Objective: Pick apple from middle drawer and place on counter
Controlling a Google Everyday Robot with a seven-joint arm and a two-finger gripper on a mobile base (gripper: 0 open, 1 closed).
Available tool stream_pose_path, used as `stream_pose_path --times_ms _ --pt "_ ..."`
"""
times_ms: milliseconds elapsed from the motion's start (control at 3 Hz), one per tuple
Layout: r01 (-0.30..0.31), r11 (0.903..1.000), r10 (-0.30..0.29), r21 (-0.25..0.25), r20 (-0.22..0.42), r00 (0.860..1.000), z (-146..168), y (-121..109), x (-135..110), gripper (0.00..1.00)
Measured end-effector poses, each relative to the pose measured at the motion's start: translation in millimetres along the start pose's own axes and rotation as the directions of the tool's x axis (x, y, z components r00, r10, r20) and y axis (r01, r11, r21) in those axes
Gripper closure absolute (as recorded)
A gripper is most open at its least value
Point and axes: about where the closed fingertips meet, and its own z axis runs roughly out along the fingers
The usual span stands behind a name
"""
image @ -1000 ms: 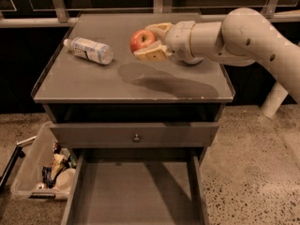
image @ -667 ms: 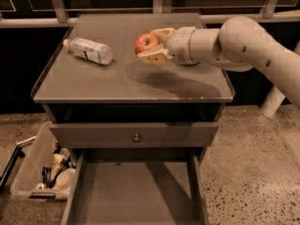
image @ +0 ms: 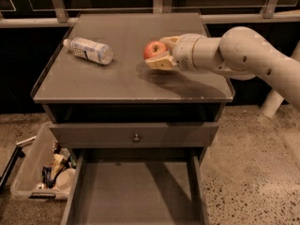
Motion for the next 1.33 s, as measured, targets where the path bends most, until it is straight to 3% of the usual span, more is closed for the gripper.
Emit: stream_pose_path --times_ms 333,667,1333 --pt "-0.020 0.9997 0.020 -0.016 -0.016 1.000 5.4 5.3 11.4 1.00" --pt "-0.040 0.9922 0.041 -0.118 0.005 0.999 22.7 28.0 18.2 1.00" --pt "-0.041 0.9904 0.042 -0.132 0.003 0.999 23.2 31.9 19.3 0.57"
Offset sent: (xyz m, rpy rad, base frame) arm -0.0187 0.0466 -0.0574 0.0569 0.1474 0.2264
